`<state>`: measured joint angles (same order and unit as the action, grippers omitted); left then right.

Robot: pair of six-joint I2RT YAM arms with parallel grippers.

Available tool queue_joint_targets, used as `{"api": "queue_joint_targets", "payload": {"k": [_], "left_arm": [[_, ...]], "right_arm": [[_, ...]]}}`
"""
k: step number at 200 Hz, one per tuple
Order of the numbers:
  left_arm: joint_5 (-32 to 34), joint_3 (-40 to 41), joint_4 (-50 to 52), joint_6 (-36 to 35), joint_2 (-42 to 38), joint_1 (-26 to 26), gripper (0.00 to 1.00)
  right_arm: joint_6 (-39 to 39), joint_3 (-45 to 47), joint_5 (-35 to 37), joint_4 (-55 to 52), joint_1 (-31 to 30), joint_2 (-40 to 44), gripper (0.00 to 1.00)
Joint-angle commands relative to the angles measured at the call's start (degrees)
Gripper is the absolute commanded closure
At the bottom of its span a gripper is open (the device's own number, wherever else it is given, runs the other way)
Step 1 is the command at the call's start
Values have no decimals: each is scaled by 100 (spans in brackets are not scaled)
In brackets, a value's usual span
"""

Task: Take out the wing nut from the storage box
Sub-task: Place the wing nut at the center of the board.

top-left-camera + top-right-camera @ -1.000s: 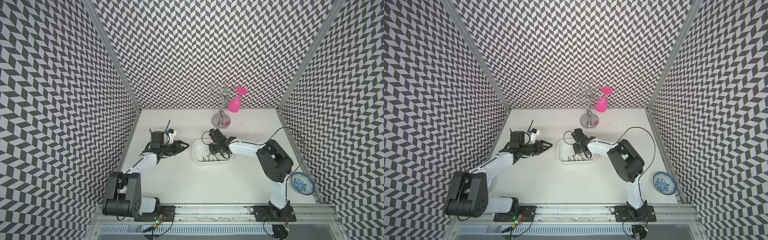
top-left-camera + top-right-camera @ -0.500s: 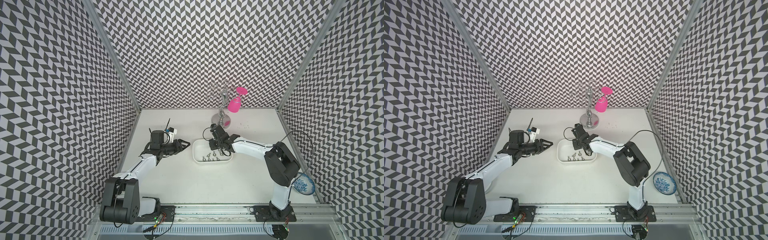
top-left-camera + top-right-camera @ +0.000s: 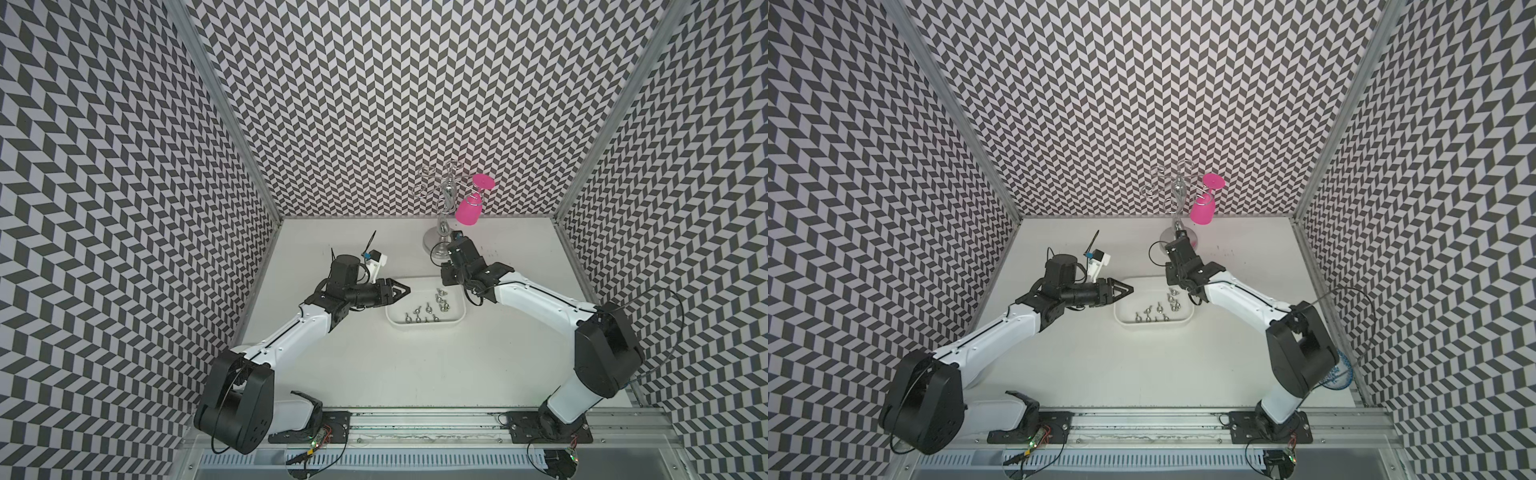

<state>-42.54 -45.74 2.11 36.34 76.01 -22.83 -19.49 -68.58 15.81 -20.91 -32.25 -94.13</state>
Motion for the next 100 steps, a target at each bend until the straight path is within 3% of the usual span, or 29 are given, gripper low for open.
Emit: {"api": "queue_joint_targets", "payload": {"k": [1,38,100], "left_arm": [[167,-168,-192,85,139,-212,49],[253,-313,-235,109,393,-602,49],[317,-301,-312,181,486,-784,49]], "right_arm": [[-169,289,-31,140,449,190,100],[-256,485,-211,297,913,-45,100],[-487,659,-385,505,918,-667,100]]}}
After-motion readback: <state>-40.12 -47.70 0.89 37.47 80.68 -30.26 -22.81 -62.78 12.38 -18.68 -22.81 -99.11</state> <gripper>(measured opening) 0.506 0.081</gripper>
